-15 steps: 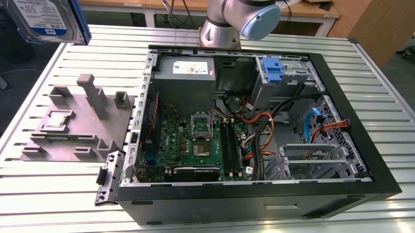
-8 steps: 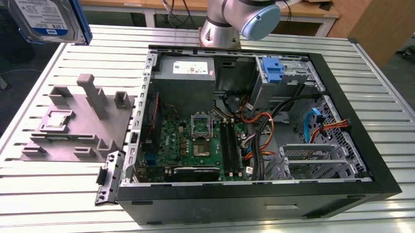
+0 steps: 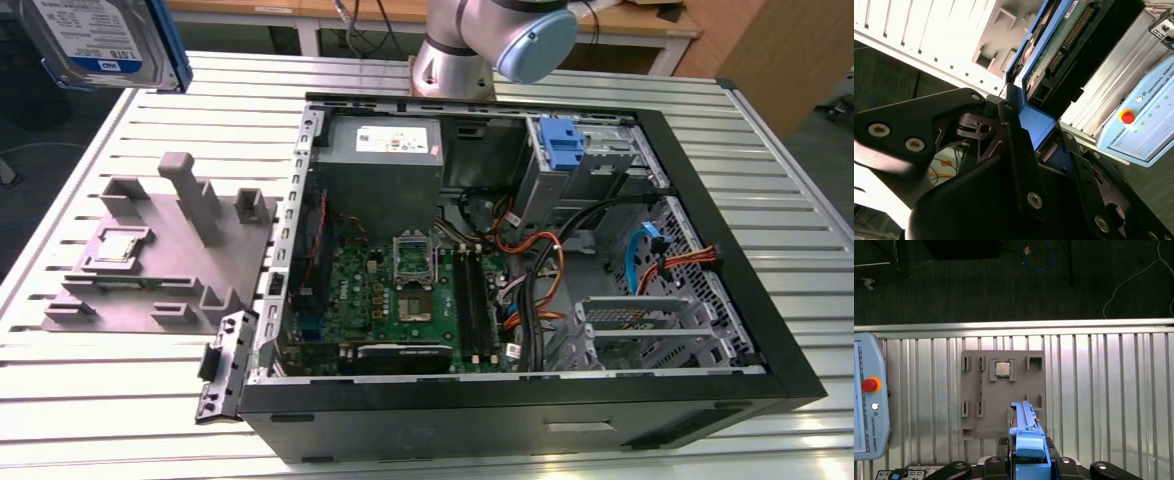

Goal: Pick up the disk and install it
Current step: 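Pick up the disk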

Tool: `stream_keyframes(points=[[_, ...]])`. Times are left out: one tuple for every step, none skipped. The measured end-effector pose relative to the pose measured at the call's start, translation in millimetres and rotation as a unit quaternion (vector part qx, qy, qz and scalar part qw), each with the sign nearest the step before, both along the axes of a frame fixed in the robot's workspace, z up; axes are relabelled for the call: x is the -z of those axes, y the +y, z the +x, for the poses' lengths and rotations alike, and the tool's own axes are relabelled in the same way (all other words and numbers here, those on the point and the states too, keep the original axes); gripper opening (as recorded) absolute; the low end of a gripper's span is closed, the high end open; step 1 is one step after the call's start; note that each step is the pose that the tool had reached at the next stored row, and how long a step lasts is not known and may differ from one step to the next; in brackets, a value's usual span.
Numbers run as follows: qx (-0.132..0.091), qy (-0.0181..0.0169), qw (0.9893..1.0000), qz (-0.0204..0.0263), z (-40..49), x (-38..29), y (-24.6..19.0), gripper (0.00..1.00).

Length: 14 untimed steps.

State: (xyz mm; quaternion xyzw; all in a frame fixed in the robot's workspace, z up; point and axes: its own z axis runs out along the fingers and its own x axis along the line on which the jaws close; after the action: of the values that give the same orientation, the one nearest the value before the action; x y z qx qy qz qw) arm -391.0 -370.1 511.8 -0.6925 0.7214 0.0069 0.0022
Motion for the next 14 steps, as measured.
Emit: stream_keyframes(points=[[0.000, 0.0000, 1.0000, 0.0000, 0.3, 0.0, 0.0, 0.37], [0.000, 0.0000, 1.0000, 0.0000, 0.5, 0.0, 0.0, 0.37], [0.000, 0.0000, 1.0000, 0.0000, 0.8, 0.0, 0.0, 0.37], [0.000, 0.0000, 1.0000, 0.0000, 1.1, 0.0, 0.0, 0.37], [0.000, 0.0000, 1.0000, 0.0000, 1.7, 0.0, 0.0, 0.37], [0.000, 0.0000, 1.0000, 0.0000, 1.9, 0.0, 0.0, 0.37], [0.000, 0.0000, 1.0000, 0.0000, 2.2, 0.0, 0.0, 0.37], [0.000, 0.0000, 1.0000, 0.0000, 2.5, 0.0, 0.0, 0.37], [0.000, 0.0000, 1.0000, 0.0000, 2.8, 0.0, 0.0, 0.37], [0.000, 0.0000, 1.0000, 0.0000, 3.1, 0.0, 0.0, 0.37], [0.000, 0.0000, 1.0000, 0.0000, 3.4, 0.0, 0.0, 0.37], [0.000, 0.0000, 1.0000, 0.0000, 3.6, 0.0, 0.0, 0.37], [0.000, 0.0000, 1.0000, 0.0000, 3.9, 0.0, 0.0, 0.37], [0.000, 0.0000, 1.0000, 0.0000, 4.2, 0.0, 0.0, 0.37]])
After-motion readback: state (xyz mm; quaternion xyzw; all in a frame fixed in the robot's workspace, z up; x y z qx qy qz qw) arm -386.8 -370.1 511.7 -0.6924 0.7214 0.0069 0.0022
